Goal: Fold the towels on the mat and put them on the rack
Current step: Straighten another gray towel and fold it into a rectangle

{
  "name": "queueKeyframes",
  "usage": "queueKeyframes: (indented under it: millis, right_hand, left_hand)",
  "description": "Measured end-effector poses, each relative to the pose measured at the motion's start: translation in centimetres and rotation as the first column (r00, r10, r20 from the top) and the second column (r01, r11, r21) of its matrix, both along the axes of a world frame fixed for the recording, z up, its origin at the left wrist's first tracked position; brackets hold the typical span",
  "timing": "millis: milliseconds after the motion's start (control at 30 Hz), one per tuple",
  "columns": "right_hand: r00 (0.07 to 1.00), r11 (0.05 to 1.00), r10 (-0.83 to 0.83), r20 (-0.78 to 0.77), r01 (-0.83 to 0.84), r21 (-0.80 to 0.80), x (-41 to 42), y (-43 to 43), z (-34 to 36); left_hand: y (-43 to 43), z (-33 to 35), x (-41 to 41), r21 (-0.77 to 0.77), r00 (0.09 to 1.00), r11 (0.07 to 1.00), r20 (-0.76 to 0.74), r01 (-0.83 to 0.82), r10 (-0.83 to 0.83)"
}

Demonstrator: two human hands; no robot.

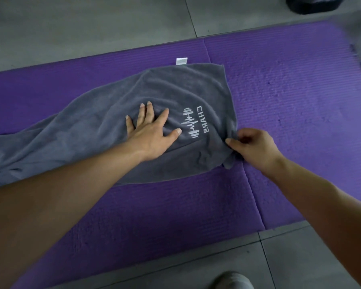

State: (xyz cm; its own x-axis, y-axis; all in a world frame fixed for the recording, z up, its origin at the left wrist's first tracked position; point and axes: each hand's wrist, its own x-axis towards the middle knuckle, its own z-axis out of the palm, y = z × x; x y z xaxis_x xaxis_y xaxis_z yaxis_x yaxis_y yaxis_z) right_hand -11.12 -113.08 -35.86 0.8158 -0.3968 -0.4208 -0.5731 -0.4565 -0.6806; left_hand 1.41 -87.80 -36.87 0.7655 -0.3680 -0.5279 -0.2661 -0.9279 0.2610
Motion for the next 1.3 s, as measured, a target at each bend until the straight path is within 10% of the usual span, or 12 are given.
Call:
queueKeyframes:
  millis: [200,400,733,933,1300]
  right_hand:
    - [0.84,0.74,-0.529,0.122,0.387,0.55,0.2,0.2,0.7]
    - [0.968,0.965,-0.249,-0.035,0.245,-0.089,-1.2,-2.3,-0.3]
    - [0.989,0.893,-0.024,-0.146,-0.045,-0.448,-2.6,-2.6,0.1]
    - [0.984,0.964,0.078,0.162,-0.033,-0.265,6.1,-1.3,1.3]
    - [0.977,0.996,-0.069,0.204,0.056,0.068,20.6,-0.2,-1.7]
  left_hand:
    - [-1.1,-0.6,0.5,-0.009,0.999,1.0,0.04,0.015,-0.015]
    - [-2.7,-1.0,1.7,-0.004,0.997,1.0,0.077,0.023,-0.023]
    - [-2.5,-2.1,1.1,-0.079,0.982,0.997,0.186,0.015,0.0]
    - [1.4,0.0,4.7,-0.421,0.813,0.887,0.439,-0.191,0.383]
    - [6.7,-1.1,12.9,-0.267,0.835,0.9,0.353,-0.343,0.423]
